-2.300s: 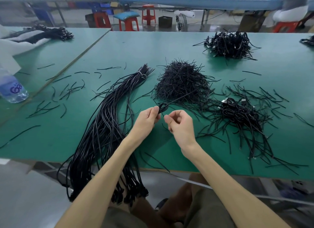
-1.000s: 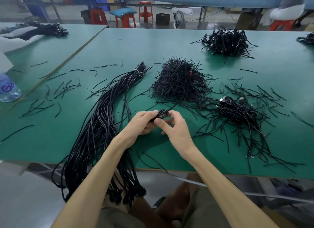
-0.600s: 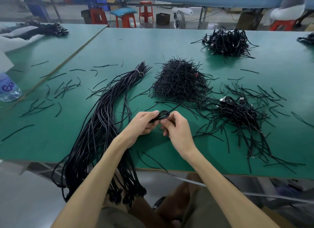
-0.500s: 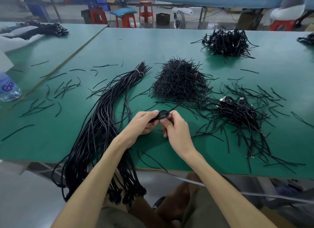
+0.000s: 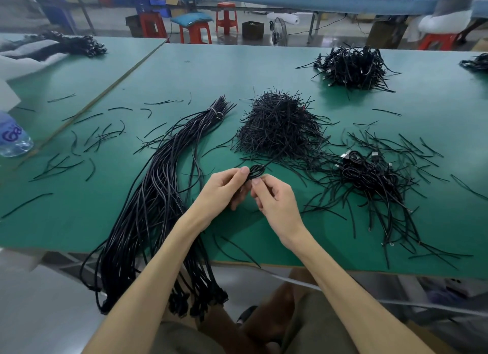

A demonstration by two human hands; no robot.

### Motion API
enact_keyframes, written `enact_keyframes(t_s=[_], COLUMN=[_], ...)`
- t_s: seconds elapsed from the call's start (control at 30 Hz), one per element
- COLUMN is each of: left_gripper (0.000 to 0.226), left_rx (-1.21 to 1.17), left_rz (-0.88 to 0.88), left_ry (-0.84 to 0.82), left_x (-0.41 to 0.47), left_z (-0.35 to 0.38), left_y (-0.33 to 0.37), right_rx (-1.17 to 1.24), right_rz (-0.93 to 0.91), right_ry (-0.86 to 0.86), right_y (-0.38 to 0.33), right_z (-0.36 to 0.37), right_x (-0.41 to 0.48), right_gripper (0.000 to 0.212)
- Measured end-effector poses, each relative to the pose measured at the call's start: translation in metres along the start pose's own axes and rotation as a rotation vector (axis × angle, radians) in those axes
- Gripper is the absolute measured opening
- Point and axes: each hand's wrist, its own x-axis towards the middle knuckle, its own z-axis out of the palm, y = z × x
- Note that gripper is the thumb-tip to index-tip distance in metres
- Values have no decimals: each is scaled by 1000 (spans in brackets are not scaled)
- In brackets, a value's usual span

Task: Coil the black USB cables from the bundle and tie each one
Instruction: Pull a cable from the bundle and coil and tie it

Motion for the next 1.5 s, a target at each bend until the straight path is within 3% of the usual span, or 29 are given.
enact_keyframes(t_s=[0.13,0.33,0.57,0.67,0.83,0.9,1.07,1.17,1.5], left_gripper=[19,33,53,50,28,26,52,46,27], left_rx=[-64,-81,-163,-232,-482,-464,-500,-486,-414], left_rz=[25,59,129,101,18,9,-5,8,59], left_ry=[28,-103,50,45,-50,-79,-132,-180,-65], left_x=[1,-2,-1,0,2,1,3,2,-2], left_z=[-3,-8,-12,-9,-9,-9,-7,-9,-14], left_y=[-4,-5,-2,-6,-7,-7,-8,-9,-4], right_rx=[27,96,21,51,94,96,165,185,177], right_rz=[4,22,-33,-12,34,33,62,63,37], right_ry=[-10,-36,-142,-131,-94,-91,-69,-74,-145], right_y=[-1,-2,-4,-4,-4,-3,-3,-4,-4], right_z=[0,-2,-1,-2,-2,-2,-3,-3,-4], right_x=[-1,-1,-2,-2,-1,-1,-1,-1,-1], right_gripper=[34,35,34,34,33,34,33,33,33])
